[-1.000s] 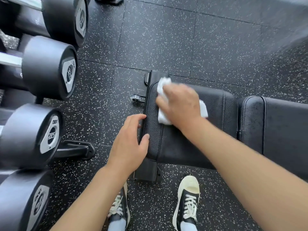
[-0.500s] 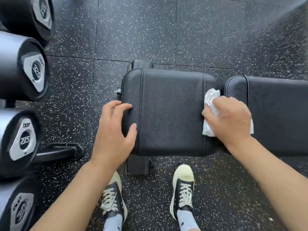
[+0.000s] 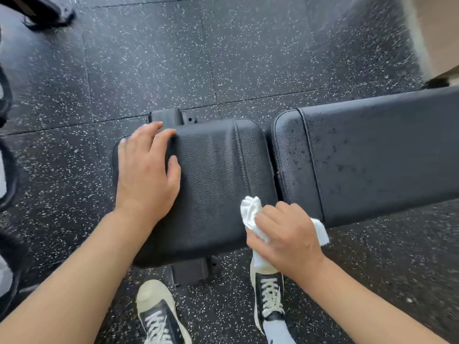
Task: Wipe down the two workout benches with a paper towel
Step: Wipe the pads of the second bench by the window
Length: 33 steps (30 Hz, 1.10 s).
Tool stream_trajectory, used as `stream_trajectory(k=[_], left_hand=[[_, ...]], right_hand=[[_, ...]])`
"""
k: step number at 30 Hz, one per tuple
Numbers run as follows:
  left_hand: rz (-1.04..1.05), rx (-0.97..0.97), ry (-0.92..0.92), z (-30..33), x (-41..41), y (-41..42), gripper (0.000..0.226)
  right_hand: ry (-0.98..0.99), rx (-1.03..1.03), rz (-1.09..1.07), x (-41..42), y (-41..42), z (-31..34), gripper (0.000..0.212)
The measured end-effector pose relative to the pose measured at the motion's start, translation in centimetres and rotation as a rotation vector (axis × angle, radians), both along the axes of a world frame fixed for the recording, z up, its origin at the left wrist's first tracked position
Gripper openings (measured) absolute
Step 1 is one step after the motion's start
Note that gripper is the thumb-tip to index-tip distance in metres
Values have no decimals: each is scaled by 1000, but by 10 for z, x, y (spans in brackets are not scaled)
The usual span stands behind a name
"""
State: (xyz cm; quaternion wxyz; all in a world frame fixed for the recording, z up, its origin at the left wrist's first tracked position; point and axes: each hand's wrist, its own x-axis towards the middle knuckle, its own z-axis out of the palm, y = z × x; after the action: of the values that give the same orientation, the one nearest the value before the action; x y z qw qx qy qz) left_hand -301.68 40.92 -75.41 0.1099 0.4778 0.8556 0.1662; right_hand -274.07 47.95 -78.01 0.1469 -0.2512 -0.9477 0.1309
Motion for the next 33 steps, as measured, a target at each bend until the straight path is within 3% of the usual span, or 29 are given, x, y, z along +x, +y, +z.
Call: stream_trajectory(k=[7, 10, 14, 18, 23, 28, 33], left_hand=[[31, 29, 83, -17, 0, 12, 49], [23, 38, 92, -15, 1, 14, 49], [27, -4, 118, -14, 3, 17, 50], [34, -47, 130, -13, 2, 19, 52], [39, -61, 141, -16, -1, 18, 55], [35, -86, 134, -20, -4, 17, 57], [29, -92, 111, -19, -5, 18, 58]], right_hand=[[62, -3, -427, -91, 81, 3, 24], [21, -23, -481, -149, 121, 3, 22], [-7, -74, -453, -159, 131, 1, 27], [67, -96, -277, -114, 97, 7, 26], [15, -106, -65, -60, 76, 3, 29], [-34, -108, -208, -107, 122, 9, 24], [-285, -282, -179, -175, 156, 3, 38]])
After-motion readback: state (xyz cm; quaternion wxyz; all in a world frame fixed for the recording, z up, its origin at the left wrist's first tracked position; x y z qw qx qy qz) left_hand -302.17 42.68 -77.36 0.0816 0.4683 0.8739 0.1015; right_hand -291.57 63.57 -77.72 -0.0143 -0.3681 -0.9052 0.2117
